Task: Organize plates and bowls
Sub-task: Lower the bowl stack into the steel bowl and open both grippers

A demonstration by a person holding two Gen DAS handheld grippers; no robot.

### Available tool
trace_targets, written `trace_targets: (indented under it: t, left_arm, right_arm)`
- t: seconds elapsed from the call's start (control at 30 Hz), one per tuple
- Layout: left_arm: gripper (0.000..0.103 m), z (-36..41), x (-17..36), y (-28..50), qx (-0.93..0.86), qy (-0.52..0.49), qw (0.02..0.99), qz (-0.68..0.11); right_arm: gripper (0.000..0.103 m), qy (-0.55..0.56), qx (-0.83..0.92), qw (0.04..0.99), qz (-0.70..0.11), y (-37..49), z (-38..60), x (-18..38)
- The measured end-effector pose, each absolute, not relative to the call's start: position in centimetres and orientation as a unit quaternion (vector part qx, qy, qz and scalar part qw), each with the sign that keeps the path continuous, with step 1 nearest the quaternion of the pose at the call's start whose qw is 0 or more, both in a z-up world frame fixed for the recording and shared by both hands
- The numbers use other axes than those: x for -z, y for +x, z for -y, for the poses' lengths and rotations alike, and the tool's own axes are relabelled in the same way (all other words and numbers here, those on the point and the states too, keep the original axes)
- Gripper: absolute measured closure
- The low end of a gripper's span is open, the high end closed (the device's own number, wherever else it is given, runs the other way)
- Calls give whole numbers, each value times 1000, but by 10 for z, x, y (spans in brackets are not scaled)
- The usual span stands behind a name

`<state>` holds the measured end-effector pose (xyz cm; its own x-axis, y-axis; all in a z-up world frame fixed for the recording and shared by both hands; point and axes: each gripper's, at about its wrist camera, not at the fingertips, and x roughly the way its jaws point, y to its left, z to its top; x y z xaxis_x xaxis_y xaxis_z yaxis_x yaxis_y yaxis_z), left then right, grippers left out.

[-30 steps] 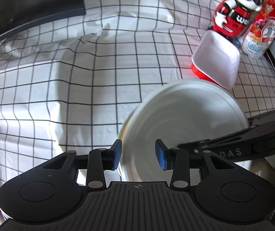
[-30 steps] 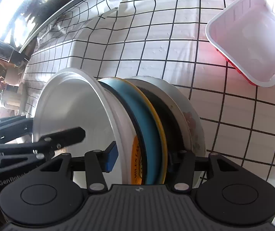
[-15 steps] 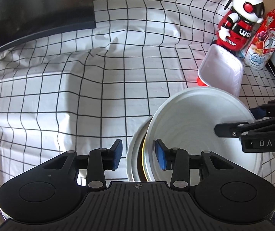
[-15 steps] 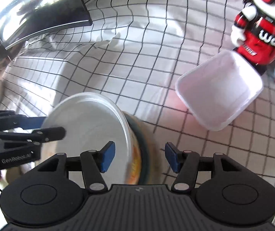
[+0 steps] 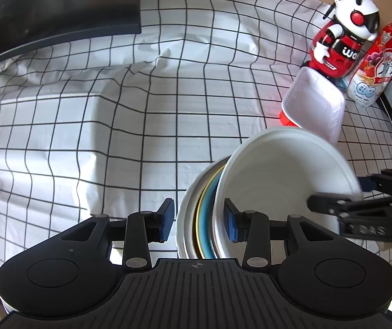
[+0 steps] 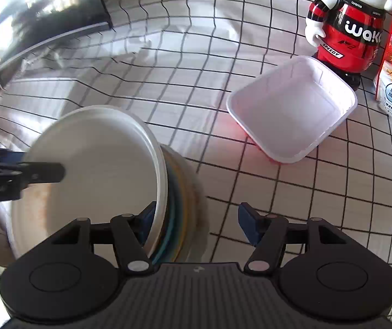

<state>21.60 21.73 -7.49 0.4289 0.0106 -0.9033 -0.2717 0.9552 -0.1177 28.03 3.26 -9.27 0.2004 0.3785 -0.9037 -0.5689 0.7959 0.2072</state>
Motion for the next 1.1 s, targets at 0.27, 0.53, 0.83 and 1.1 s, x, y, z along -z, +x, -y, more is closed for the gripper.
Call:
trace_targets:
  t: [0.27, 0.53, 0.83, 1.1]
  left_arm:
    - [60, -215, 69, 216, -80, -125, 841, -521]
    - [62, -212, 55, 212, -75, -121, 853, -503]
    - [61, -218, 51, 211, -85, -108, 864, -484]
    - [61, -216, 53, 210, -74, -99, 866, -485]
  right_arm:
    - [37, -93, -281, 780, -551, 277, -31, 96]
    - [36, -83, -296, 791, -528, 266, -28, 78]
    - [23, -58, -294, 831, -469, 260, -17, 41]
    - [23, -86, -255, 830, -488, 260, -17, 57]
